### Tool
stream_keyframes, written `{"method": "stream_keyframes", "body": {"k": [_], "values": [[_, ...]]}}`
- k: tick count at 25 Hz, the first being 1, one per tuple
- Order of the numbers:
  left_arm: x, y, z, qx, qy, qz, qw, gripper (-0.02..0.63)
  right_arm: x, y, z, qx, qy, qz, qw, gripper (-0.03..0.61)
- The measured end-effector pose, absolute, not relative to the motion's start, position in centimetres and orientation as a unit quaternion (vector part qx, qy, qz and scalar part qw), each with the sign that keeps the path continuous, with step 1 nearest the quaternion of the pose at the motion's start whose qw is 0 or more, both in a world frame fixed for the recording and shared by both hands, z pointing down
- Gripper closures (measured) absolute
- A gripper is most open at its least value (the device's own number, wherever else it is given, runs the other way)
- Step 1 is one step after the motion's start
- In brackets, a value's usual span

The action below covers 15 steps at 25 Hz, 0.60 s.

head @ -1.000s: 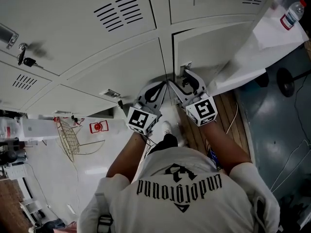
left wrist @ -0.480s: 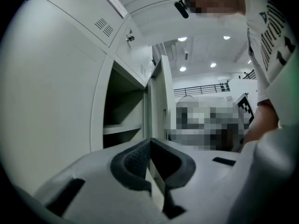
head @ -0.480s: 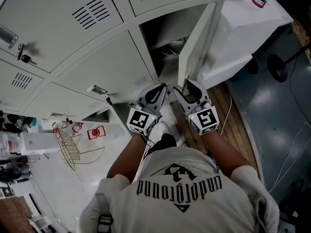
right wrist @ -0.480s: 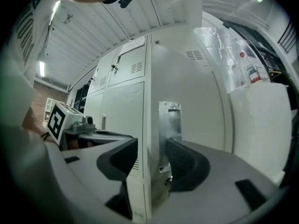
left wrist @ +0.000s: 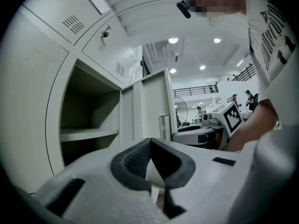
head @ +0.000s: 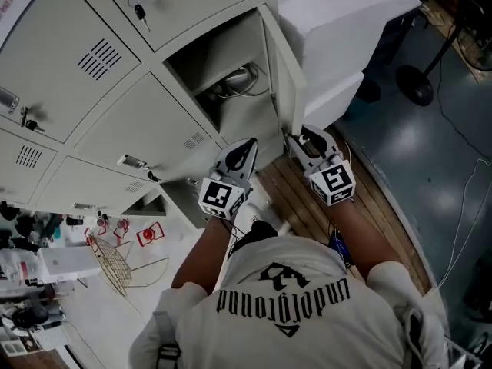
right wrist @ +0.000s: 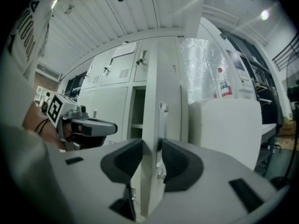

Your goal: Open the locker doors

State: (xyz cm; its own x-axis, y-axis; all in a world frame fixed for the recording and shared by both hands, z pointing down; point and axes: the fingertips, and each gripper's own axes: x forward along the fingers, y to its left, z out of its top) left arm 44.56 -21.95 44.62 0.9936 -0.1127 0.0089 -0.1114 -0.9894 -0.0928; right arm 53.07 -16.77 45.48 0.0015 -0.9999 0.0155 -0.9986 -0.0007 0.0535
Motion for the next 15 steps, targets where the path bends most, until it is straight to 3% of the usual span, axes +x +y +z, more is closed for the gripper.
{"method": "stream_keyframes", "body": {"k": [7, 15], "values": [[46.3, -19.8, 44.2, -0.997, 0.051, -0.011, 0.058, 0.606, 61.2, -13.2, 45.7, 0.750, -0.661, -0.002, 0.021, 0.489], [46.7, -18.5, 44.0, -0.996, 0.059, -0.012, 0.066, 0.607, 65.5, -12.7, 45.7, 0.756, -0.655, -0.006, 0.020, 0.489]]}}
